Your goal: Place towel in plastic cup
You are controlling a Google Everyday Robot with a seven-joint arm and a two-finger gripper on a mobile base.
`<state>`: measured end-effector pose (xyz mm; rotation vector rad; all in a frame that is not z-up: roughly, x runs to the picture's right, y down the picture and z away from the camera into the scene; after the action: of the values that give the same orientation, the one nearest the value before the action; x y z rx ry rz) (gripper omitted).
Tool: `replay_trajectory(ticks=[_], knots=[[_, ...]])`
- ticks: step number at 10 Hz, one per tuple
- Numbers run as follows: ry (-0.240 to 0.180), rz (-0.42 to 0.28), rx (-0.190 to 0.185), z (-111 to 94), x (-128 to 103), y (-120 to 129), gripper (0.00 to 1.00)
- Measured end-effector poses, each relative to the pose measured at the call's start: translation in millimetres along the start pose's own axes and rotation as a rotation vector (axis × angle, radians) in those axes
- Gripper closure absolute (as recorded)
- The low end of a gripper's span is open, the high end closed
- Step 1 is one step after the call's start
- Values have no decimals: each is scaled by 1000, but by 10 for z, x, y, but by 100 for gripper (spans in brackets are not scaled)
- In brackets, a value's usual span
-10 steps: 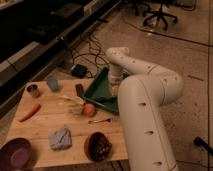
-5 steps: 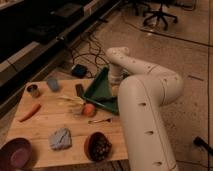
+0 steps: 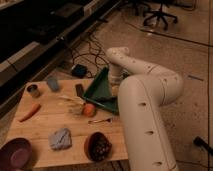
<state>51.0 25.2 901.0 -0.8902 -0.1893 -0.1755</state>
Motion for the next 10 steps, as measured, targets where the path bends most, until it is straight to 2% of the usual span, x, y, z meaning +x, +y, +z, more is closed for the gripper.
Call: replay_trajectory(ticks=[2, 3, 7, 10], knots=[[8, -6, 8, -17, -6, 4, 61], [51, -41, 29, -84, -109, 23, 61], [189, -164, 98, -216, -854, 211, 61], [211, -183, 114, -240, -949, 253, 61]])
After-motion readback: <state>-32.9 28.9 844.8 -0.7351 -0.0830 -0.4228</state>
